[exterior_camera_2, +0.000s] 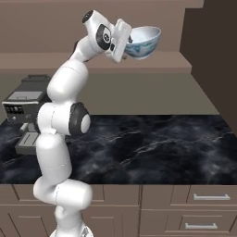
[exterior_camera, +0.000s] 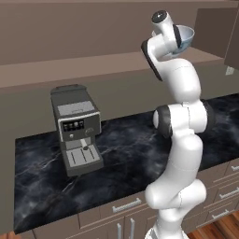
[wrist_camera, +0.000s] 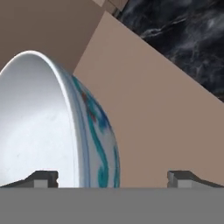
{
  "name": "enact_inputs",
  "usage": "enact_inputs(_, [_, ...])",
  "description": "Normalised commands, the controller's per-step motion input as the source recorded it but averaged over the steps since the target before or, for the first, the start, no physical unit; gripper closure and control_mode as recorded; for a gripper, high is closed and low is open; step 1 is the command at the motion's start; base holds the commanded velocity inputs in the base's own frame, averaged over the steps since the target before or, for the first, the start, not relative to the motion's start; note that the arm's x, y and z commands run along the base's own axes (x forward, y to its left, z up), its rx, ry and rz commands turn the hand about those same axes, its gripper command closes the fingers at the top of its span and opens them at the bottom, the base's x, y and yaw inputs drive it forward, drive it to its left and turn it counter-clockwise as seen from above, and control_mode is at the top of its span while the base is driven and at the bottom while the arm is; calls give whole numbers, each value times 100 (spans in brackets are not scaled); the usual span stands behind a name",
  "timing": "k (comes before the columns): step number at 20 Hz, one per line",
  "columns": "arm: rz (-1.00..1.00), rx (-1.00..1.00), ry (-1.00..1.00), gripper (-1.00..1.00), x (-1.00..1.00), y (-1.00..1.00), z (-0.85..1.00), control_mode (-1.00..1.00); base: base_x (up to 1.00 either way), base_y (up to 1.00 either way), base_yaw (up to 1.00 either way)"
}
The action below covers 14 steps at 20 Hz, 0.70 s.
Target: Move the bowls from the cabinet to the plates on the dining table.
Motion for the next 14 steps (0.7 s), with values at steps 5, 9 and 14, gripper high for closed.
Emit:
enact_inputs(5, [3,1,-2,100,-26,-7,-23,-100,0,0,0])
enact_inputs(9, [5,4,-5,100,-34,-20,-24,-100,0,0,0])
enact_inputs(14, [5,5,-6,100,-36,-20,-22,-100,0,0,0])
